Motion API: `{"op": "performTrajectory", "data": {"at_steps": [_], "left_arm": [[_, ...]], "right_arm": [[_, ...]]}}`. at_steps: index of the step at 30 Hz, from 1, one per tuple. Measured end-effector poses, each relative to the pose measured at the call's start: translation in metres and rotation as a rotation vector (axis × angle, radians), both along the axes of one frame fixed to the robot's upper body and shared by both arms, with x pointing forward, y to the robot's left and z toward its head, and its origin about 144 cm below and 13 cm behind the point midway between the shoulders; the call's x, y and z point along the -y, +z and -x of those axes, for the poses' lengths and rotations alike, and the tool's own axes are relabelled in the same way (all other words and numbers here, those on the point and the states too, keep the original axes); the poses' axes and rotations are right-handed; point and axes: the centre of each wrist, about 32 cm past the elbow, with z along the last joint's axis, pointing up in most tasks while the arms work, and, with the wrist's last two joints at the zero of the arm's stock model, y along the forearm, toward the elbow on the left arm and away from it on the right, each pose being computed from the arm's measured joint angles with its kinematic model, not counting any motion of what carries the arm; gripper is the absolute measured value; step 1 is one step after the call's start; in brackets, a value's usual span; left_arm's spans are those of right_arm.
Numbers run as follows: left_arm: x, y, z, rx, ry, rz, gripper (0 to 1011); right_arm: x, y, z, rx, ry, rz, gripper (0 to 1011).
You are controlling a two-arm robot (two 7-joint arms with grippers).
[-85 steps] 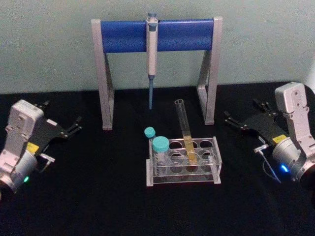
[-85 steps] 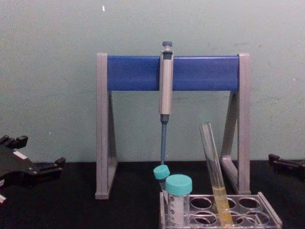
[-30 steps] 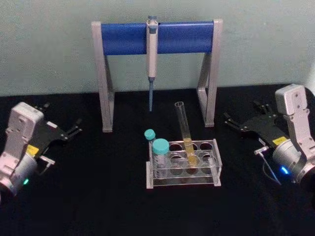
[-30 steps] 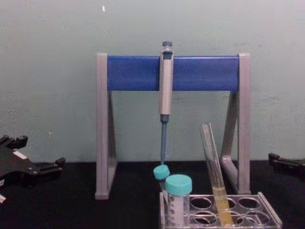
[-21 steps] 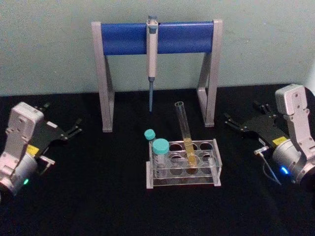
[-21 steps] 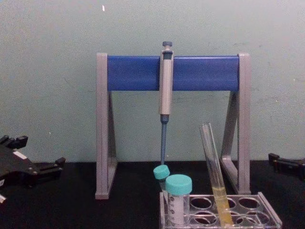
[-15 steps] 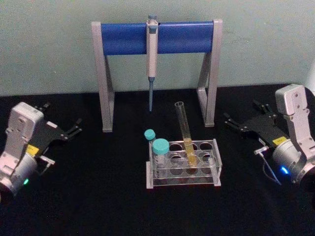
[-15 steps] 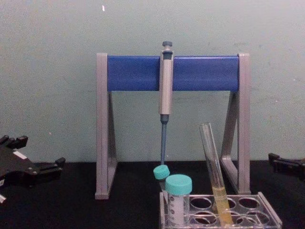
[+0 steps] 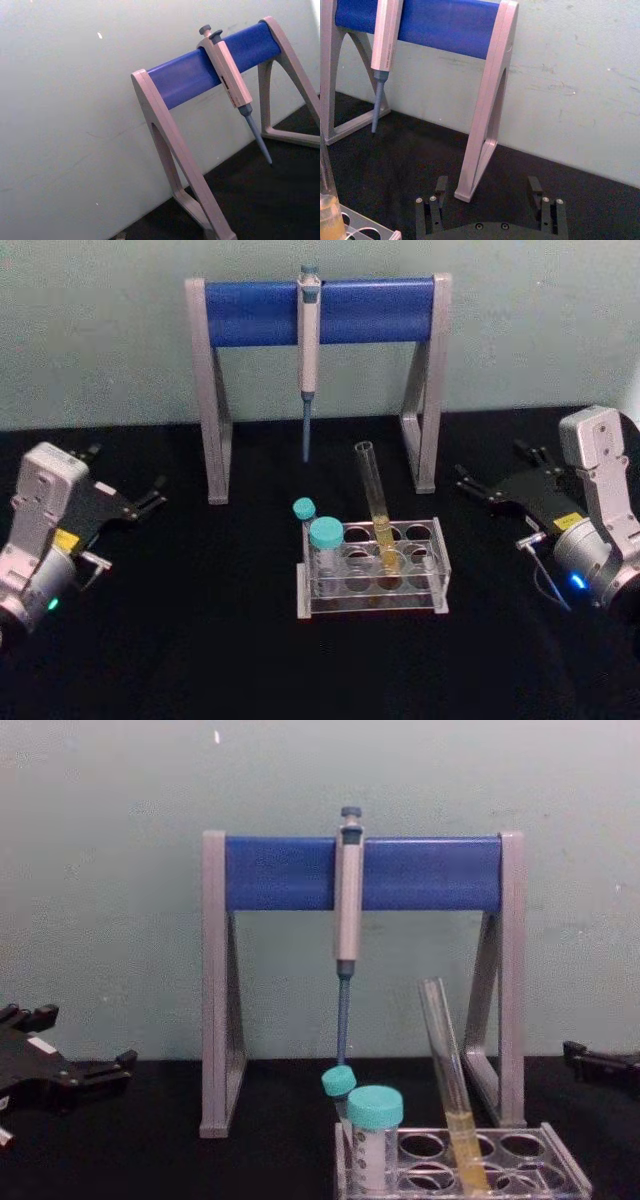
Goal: Pick up the test tube from the test tube rack, shake it, then place it back into the test tube rack.
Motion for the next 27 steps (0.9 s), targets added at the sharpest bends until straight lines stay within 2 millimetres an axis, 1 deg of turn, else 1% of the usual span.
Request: {"op": "performTrajectory", "data": {"at_steps": [27], "left_arm": [[0.0, 0.0, 0.0, 0.0, 0.0, 0.0, 1001]], "right_arm": [[0.0, 0.0, 0.0, 0.0, 0.0, 0.0, 1000]]}}
